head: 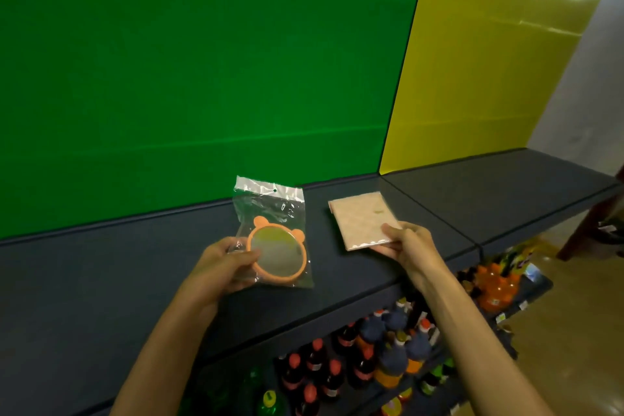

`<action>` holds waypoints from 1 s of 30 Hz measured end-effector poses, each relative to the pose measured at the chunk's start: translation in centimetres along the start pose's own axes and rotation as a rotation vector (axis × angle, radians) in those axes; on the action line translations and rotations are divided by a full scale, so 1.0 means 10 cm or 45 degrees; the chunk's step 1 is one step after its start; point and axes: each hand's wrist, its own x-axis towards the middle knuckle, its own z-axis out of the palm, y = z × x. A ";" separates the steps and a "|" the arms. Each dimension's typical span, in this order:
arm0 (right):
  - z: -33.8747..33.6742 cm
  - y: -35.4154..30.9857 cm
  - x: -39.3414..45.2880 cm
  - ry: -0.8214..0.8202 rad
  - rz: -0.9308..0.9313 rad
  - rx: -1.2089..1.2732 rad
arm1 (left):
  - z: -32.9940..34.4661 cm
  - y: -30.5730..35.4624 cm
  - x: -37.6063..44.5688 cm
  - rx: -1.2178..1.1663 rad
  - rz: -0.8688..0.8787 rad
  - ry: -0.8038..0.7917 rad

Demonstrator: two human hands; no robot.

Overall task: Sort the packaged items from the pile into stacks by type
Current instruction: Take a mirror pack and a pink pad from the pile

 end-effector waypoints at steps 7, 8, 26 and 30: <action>-0.22 -0.11 1.01 -0.037 -0.005 -0.246 | 0.53 0.02 0.32 0.010 -0.057 0.104; -0.23 -0.11 1.13 -0.031 -0.014 -0.319 | 0.60 0.04 0.36 0.023 -0.051 0.131; -0.35 -0.20 1.96 0.021 -0.602 -1.728 | 1.28 0.09 1.03 0.814 0.015 0.811; -0.36 -0.19 1.97 0.009 -0.668 -1.770 | 1.25 0.04 1.08 0.992 0.003 0.866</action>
